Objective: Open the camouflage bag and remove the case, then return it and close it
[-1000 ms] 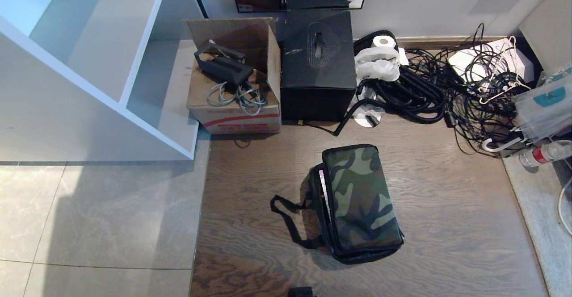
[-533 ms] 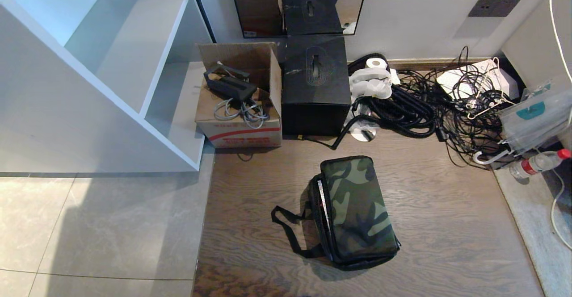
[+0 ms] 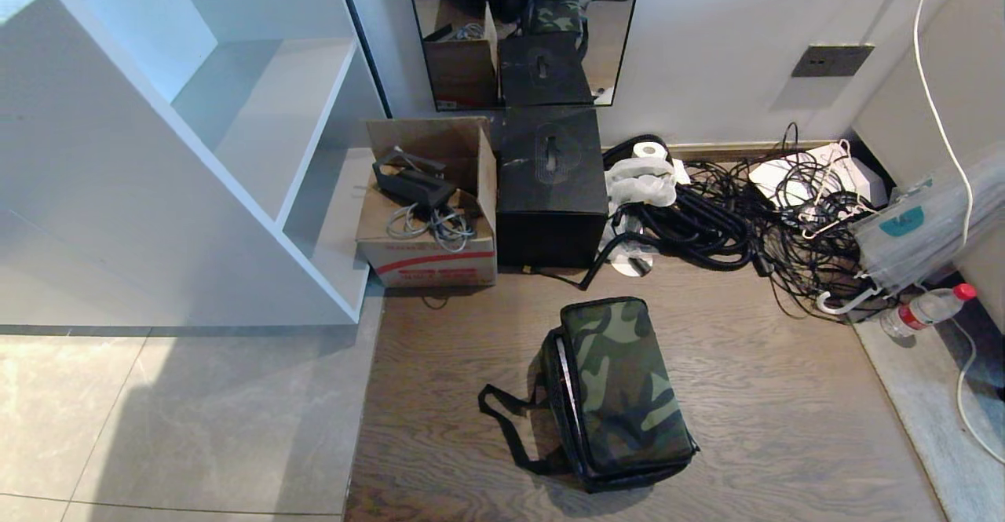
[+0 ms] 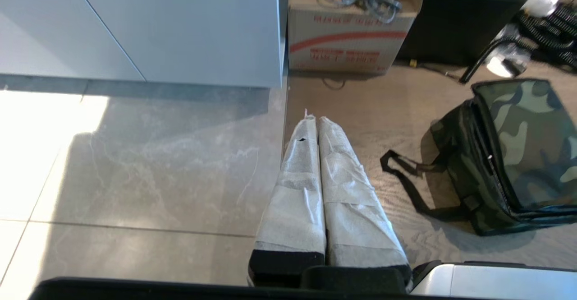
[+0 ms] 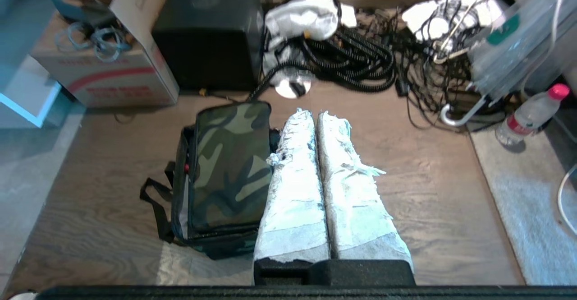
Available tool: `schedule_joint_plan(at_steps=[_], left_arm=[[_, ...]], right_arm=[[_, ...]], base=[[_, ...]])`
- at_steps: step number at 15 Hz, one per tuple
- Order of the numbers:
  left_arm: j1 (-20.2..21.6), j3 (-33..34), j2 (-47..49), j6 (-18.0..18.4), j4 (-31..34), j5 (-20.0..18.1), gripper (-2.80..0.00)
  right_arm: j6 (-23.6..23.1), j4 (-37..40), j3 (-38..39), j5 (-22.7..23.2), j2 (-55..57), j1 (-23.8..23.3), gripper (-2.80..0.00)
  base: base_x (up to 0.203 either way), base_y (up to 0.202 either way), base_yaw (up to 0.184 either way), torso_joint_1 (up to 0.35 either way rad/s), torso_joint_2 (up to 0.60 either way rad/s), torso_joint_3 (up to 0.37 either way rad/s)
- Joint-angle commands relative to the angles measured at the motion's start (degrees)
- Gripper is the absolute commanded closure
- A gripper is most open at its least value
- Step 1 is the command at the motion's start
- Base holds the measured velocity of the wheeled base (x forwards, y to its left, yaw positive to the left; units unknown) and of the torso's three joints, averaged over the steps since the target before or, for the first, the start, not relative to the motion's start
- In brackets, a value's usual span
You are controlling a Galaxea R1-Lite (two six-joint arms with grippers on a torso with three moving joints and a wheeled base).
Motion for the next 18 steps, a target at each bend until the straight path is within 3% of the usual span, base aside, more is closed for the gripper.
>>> schedule_joint_plan(at_steps=[1, 18], left_arm=[[0.01, 0.0, 0.0, -0.07, -0.01, 0.05, 0.0], [0.01, 0.0, 0.0, -0.07, -0.01, 0.05, 0.0]], right_arm=[[-0.04, -0.07, 2.29, 0.0, 0.14, 0.01, 0.0], [-0.04, 0.01, 2.29, 0.0, 0.14, 0.01, 0.0]], base=[[0.0, 0.0, 0.0, 0.002, 0.0, 0.204], [0.0, 0.0, 0.0, 0.001, 0.0, 0.201]])
